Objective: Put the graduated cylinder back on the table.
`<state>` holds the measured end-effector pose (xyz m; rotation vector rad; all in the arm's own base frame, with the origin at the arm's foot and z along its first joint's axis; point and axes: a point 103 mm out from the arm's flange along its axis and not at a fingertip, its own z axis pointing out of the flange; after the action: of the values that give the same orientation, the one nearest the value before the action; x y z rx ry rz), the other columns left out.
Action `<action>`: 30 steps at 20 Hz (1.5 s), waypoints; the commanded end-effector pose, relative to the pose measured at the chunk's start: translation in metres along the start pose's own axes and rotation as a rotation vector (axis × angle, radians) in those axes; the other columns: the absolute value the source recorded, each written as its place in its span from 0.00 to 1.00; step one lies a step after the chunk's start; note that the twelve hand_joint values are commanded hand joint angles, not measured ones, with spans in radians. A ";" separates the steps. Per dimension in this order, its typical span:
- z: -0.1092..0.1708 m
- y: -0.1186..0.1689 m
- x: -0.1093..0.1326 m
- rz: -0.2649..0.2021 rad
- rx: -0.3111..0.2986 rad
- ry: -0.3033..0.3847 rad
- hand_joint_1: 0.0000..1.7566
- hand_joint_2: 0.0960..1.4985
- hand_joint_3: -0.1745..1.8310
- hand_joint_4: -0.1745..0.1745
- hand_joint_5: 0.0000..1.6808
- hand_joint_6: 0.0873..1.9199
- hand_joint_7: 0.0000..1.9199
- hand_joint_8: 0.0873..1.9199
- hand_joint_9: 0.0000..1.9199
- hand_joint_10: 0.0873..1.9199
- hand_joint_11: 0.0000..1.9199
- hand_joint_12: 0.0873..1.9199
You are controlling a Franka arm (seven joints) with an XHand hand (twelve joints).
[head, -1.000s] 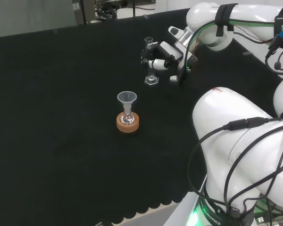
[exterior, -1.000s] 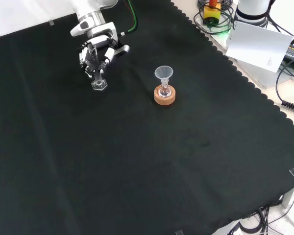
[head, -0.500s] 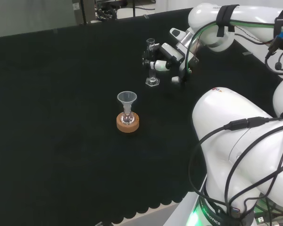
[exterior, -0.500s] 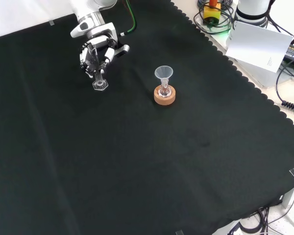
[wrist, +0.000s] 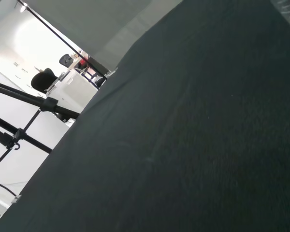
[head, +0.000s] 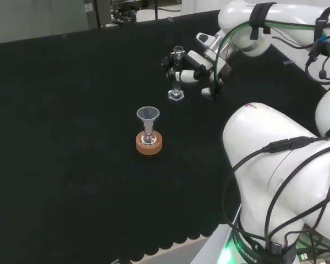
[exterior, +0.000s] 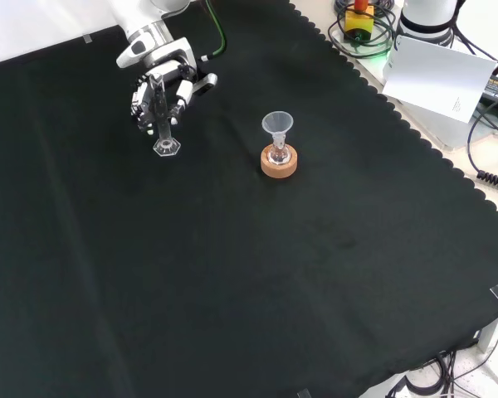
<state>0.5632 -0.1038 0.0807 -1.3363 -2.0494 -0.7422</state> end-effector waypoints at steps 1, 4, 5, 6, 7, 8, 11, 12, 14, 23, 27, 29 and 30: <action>-0.003 -0.001 0.003 0.003 0.028 0.024 0.54 0.66 0.00 0.37 0.28 0.24 0.32 0.27 0.52 0.00 0.29 0.62; -0.010 -0.002 0.006 0.008 0.019 0.013 0.54 0.64 0.00 0.36 0.25 0.19 0.28 0.27 0.49 0.00 0.26 0.64; -0.012 -0.002 0.008 0.009 0.014 0.008 0.53 0.64 0.00 0.36 0.25 0.18 0.27 0.28 0.48 0.00 0.25 0.64; -0.016 -0.003 0.009 0.012 0.009 0.002 0.53 0.64 0.00 0.35 0.25 0.16 0.26 0.28 0.48 0.00 0.25 0.65; -0.020 -0.003 0.011 0.014 0.008 -0.002 0.52 0.64 0.00 0.35 0.24 0.15 0.25 0.28 0.47 0.00 0.24 0.65; -0.024 -0.003 0.012 0.014 0.010 0.001 0.52 0.63 0.00 0.35 0.24 0.14 0.24 0.29 0.46 0.00 0.23 0.65; -0.037 -0.005 0.020 0.019 -0.001 -0.028 0.51 0.63 0.00 0.35 0.23 0.10 0.19 0.29 0.42 0.00 0.21 0.66; -0.041 -0.006 0.022 0.023 -0.004 -0.040 0.51 0.62 0.00 0.35 0.23 0.09 0.18 0.29 0.41 0.00 0.21 0.66; -0.051 -0.010 0.028 0.030 -0.013 -0.067 0.50 0.62 0.00 0.35 0.23 0.07 0.16 0.29 0.40 0.00 0.19 0.67; -0.105 -0.033 0.076 0.059 -0.063 -0.259 0.49 0.62 0.00 0.35 0.22 0.04 0.13 0.29 0.37 0.00 0.15 0.68; -0.128 -0.047 0.107 0.070 -0.074 -0.357 0.48 0.62 0.00 0.34 0.23 0.02 0.13 0.30 0.36 0.00 0.14 0.69; -0.136 -0.057 0.124 0.073 -0.084 -0.397 0.48 0.62 0.00 0.34 0.23 0.02 0.13 0.30 0.36 0.00 0.13 0.69; -0.139 -0.061 0.131 0.076 -0.086 -0.413 0.48 0.62 0.00 0.34 0.23 0.02 0.13 0.30 0.36 0.00 0.13 0.69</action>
<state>0.5199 -0.1424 0.2120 -1.5693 -2.1893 -0.6643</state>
